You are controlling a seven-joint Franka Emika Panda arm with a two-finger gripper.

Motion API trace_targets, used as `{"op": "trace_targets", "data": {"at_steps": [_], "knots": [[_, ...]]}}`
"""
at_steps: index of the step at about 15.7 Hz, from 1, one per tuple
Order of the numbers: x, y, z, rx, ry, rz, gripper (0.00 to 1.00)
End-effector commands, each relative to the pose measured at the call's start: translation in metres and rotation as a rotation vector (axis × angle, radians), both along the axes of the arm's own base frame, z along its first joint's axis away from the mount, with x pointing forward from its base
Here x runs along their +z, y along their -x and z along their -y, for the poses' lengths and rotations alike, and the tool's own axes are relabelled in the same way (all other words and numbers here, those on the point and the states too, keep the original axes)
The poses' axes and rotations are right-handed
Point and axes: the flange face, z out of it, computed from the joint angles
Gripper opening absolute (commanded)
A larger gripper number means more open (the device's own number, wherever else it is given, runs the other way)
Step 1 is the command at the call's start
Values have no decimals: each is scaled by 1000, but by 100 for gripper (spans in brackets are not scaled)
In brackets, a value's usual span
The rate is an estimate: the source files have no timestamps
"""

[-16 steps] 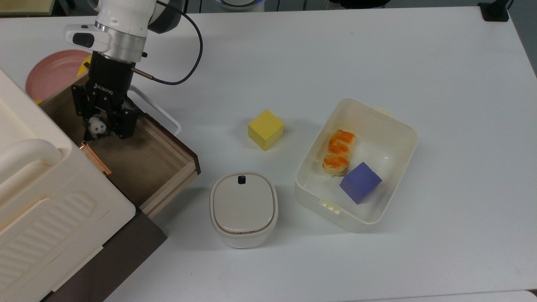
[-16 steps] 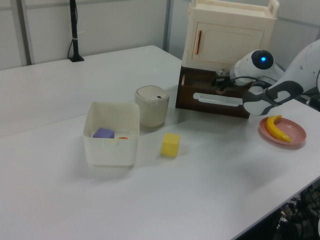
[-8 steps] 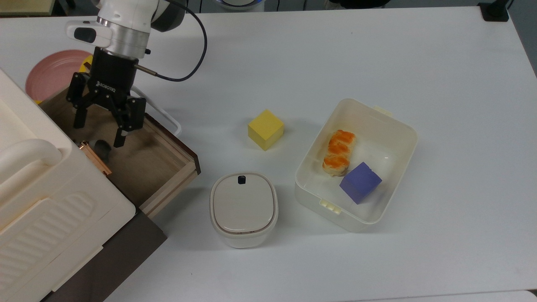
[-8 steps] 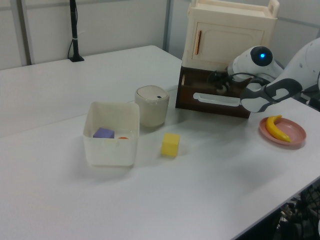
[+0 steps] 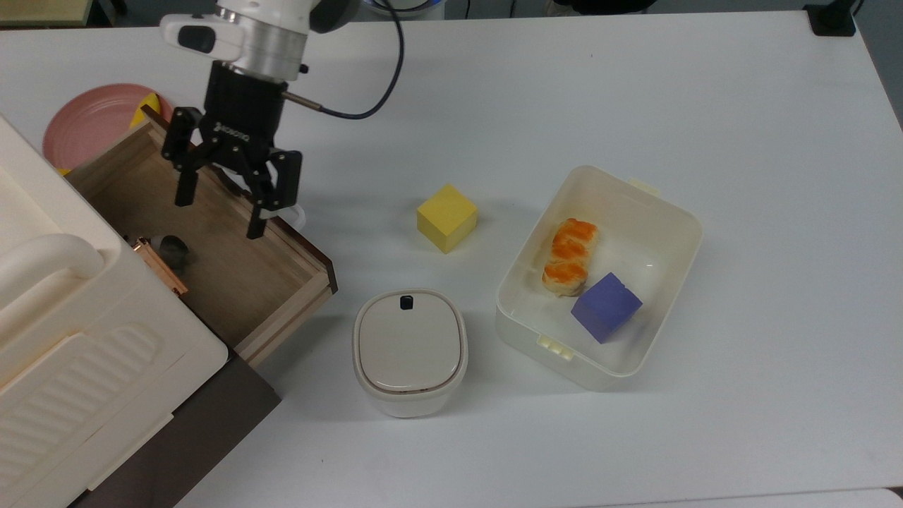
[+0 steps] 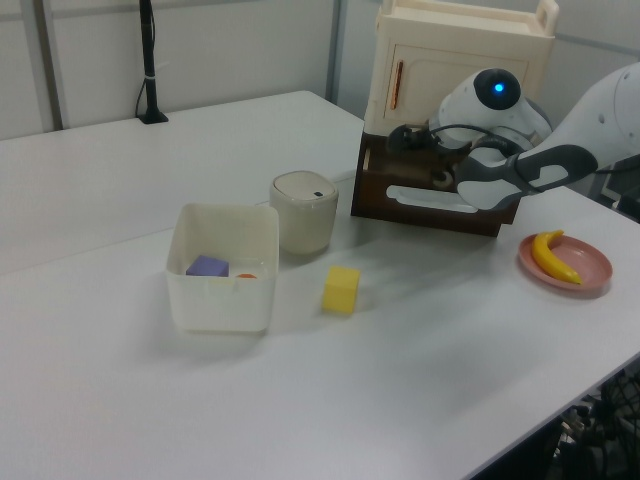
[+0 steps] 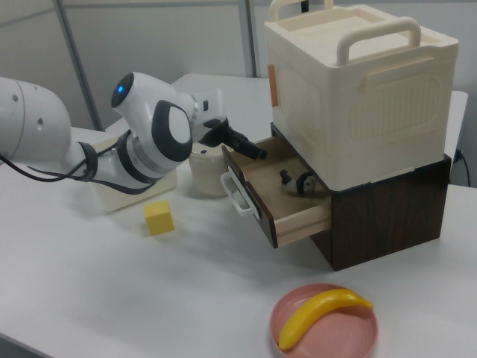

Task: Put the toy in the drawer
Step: 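Open the gripper to release the panda toy in the drawer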

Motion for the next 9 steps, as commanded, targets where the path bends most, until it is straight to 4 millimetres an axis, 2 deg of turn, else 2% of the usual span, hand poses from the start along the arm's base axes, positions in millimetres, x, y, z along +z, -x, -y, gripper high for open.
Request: {"op": "trace_targets", "data": {"at_steps": [1,2,9], "knots": [[6,9,-19,-7,-20,-16,100],[9,9,-28,-6,-31,-8,100],[16,8,-57,-46,-72,-48,100]]}}
